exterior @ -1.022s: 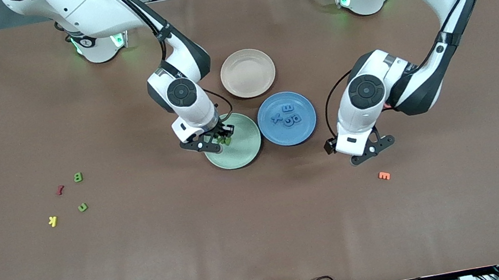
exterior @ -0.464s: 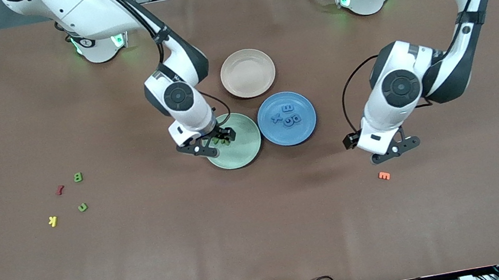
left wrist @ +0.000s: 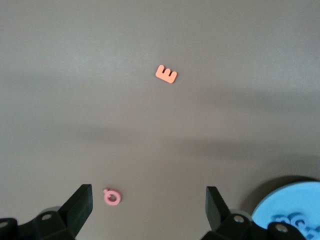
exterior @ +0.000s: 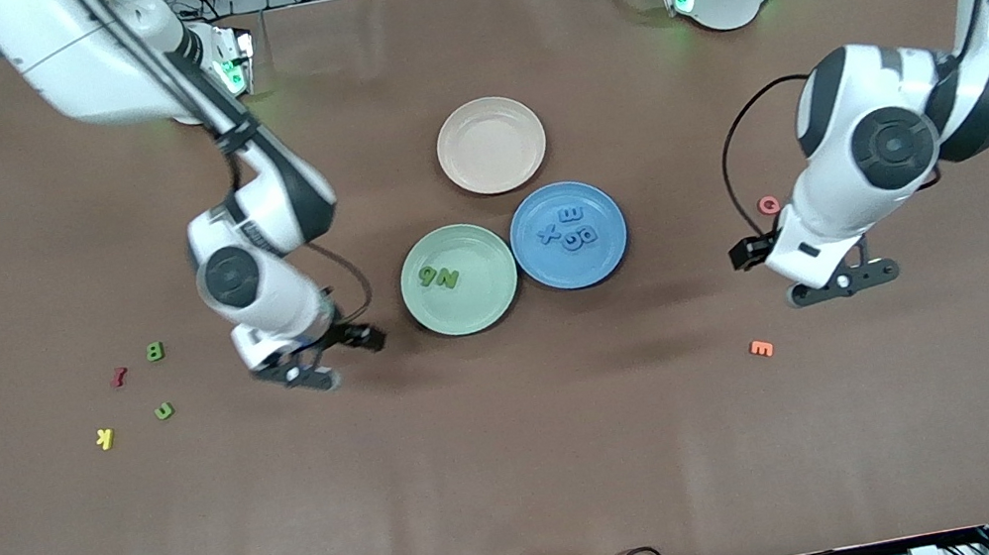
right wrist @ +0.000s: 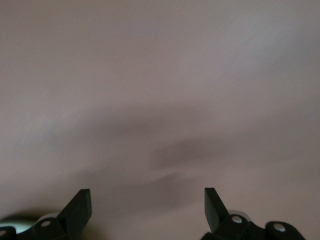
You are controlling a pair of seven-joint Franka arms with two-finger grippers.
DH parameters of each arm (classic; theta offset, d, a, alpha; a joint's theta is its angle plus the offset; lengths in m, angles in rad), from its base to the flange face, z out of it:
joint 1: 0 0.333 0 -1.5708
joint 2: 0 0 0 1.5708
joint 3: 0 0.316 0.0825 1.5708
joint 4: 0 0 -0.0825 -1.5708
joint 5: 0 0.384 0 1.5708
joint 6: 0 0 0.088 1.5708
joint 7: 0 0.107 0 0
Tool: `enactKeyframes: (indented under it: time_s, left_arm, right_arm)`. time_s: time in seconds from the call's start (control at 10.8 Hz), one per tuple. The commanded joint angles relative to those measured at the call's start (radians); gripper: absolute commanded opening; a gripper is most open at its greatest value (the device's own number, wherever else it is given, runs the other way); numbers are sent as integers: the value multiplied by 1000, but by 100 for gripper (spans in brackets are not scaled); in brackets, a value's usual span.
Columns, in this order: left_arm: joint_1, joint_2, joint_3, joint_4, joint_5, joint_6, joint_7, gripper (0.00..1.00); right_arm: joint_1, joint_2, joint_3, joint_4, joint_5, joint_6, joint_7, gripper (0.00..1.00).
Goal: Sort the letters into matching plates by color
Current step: 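Release the 'b' on the green plate while the left gripper withdraws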
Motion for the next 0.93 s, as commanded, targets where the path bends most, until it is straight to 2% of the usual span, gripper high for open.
enactKeyframes:
  time_s: [0.0, 0.19, 0.37, 0.65, 0.84]
  left_arm:
    - [-43, -116, 91, -10, -88, -103, 144, 100]
    - [-32, -196, 102, -10, -113, -163, 192, 100]
    - [-46, -268, 157, -6, -128, -202, 197, 100]
    - [-69, -279, 217, 107, -110, -315, 267, 100]
    - [-74, -302, 233, 132, -110, -346, 270, 100]
  right_arm:
    - [-142, -34, 17, -13, -13, -28, -179, 100]
    - [-230, -28, 16, -12, -19, -22, -276, 100]
    - [-310, -20, 16, -15, -37, -20, -336, 100]
    - [-415, -17, 16, -39, -143, -14, -376, 100]
    - [-446, -6, 17, -39, -171, -11, -377, 100]
